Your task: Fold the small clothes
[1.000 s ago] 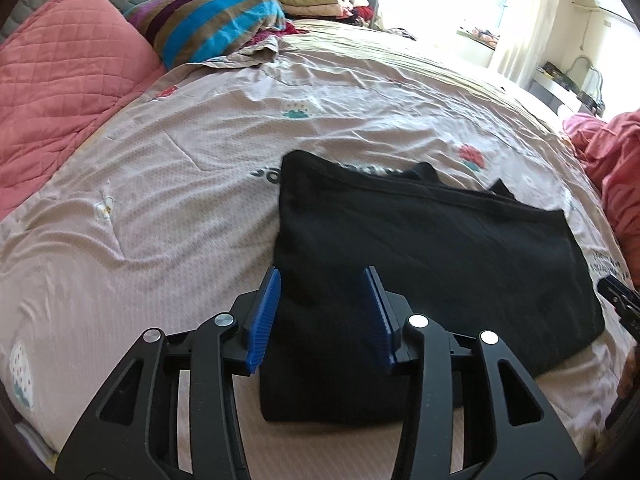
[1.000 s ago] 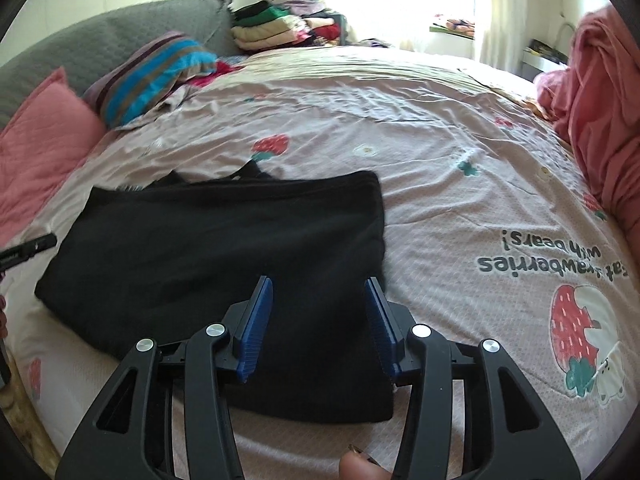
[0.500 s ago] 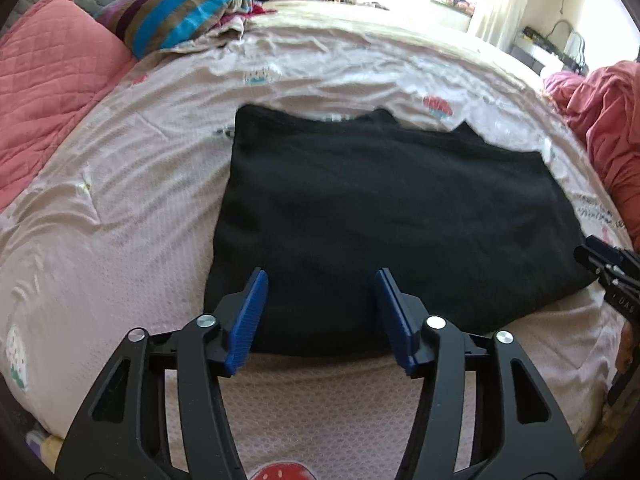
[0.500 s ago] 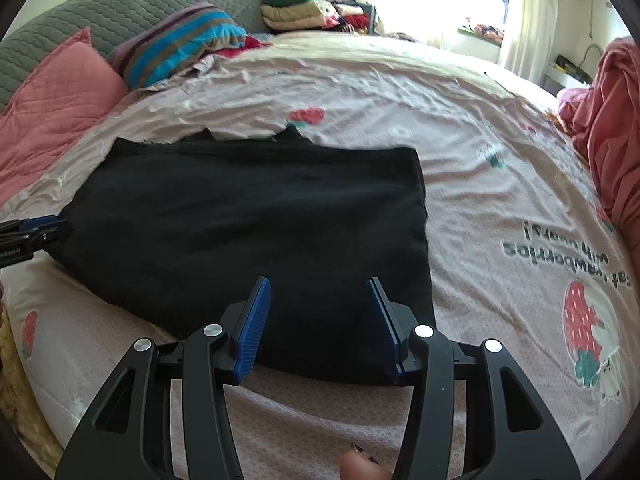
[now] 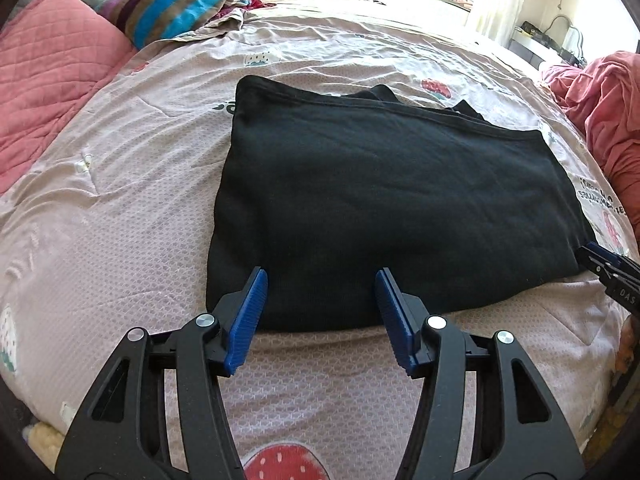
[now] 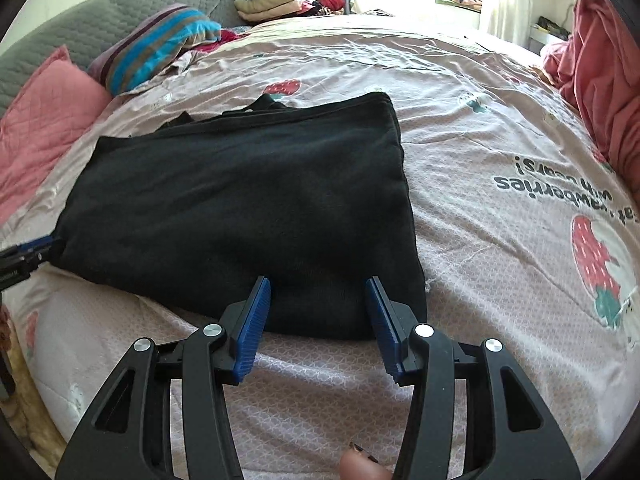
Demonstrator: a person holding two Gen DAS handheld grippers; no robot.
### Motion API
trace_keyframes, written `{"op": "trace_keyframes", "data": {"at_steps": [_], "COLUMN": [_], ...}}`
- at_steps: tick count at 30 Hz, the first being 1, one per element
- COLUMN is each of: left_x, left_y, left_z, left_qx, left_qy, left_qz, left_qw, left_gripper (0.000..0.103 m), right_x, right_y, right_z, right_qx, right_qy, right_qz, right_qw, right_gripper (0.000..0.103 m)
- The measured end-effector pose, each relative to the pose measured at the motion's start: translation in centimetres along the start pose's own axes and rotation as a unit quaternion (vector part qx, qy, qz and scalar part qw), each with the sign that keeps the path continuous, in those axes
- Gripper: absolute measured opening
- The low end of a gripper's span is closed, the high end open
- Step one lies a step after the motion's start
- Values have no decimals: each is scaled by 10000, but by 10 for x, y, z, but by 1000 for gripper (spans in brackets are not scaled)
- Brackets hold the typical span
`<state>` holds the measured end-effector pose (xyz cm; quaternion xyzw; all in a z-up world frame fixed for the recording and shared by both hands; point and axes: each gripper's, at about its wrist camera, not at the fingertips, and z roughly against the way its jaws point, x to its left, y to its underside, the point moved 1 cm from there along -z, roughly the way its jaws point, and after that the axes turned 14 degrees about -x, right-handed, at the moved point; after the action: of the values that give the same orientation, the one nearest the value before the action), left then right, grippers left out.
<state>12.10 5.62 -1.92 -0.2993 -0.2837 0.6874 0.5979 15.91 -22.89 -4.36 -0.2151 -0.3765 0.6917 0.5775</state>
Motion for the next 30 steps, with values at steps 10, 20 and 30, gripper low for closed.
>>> {"op": "trace_keyframes", "data": {"at_steps": [10, 20, 30], "left_x": [-5, -6, -4], "left_y": [1, -2, -1], "left_z": [15, 33, 49], "left_qx": [-82, -239, -341], "left_qy": [68, 94, 71], "left_qz": [89, 162, 136], "left_qw": [9999, 9995, 9993], "left_gripper": [60, 93, 93], "right_x": [-11, -26, -11], "right_y": [-5, -13, -17], "right_z": [34, 63, 71], "right_qx": [-395, -875, -954], "right_qy": [-63, 186, 34], "right_qz": [-427, -569, -403], "right_qw": [9983, 9944, 9946], "right_gripper": [78, 96, 98]}}
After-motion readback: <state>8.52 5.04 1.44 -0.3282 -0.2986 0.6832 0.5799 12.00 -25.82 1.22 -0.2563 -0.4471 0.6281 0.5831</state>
